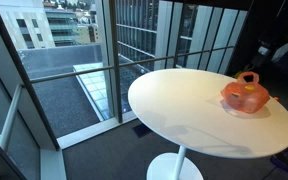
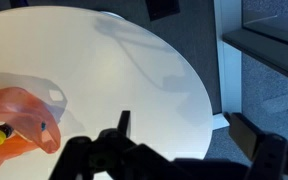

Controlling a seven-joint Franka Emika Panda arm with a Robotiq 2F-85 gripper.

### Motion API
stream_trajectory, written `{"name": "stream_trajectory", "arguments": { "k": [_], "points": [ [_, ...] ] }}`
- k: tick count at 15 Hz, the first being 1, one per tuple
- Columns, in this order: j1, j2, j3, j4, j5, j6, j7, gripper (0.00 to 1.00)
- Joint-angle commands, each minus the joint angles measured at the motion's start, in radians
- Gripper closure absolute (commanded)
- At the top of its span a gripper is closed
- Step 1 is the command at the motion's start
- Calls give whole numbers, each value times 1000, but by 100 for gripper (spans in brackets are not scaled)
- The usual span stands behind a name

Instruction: Pick up the brown medicine bottle with the yellow lid from the orange plastic bag and put it on the table

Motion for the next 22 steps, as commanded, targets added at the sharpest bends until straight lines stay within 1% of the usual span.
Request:
{"name": "stream_trajectory", "arguments": {
  "k": [1,5,8,11,15,17,19,22],
  "points": [
    [10,2,-9,2,-7,-2,5,0],
    [10,2,-9,2,-7,-2,5,0],
    [-14,15,-2,38,-38,-17,26,0],
    [-40,54,-6,86,-65,-28,33,0],
    [-101,130,-18,158,-120,-44,73,0],
    [-129,171,-35,189,-144,-58,96,0],
    [-149,210,-67,214,-156,-69,105,0],
    [-161,266,-120,237,-151,-60,90,0]
  ]
}}
